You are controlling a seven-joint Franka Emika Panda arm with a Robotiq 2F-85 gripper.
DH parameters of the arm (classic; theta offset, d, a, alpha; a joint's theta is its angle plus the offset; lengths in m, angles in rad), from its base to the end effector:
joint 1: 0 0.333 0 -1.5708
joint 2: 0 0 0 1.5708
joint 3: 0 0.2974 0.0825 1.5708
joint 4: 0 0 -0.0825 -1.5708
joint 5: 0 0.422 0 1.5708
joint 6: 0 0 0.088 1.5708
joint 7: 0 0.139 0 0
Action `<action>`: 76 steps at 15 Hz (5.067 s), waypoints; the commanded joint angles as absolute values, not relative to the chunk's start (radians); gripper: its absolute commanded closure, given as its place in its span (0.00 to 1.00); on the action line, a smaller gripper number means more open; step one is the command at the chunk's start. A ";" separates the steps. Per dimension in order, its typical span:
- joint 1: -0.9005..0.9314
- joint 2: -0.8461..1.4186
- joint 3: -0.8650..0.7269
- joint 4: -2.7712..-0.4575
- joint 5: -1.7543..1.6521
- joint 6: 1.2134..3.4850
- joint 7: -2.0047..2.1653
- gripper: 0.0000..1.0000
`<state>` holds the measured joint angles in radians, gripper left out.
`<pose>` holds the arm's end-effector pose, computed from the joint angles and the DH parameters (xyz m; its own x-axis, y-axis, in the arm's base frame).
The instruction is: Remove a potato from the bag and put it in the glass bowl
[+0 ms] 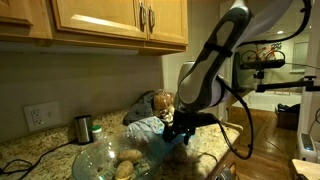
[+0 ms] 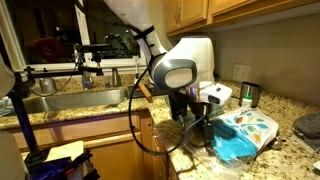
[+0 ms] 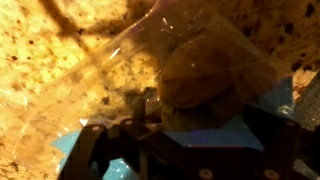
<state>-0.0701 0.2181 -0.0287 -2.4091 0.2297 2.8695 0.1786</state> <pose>0.5383 -0.0649 0.1644 0.8562 -0.4737 0.2065 -0.4520 -0.8802 -0.1450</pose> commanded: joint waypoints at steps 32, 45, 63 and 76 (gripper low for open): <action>-0.039 0.263 -0.121 -2.348 0.113 2.674 0.319 0.54; -0.025 0.224 -0.150 -2.351 0.039 2.632 0.387 0.80; -0.041 -0.052 -0.139 -2.405 -0.207 2.487 0.477 0.80; -0.014 -0.136 -0.061 -2.327 -0.053 2.481 -0.028 0.80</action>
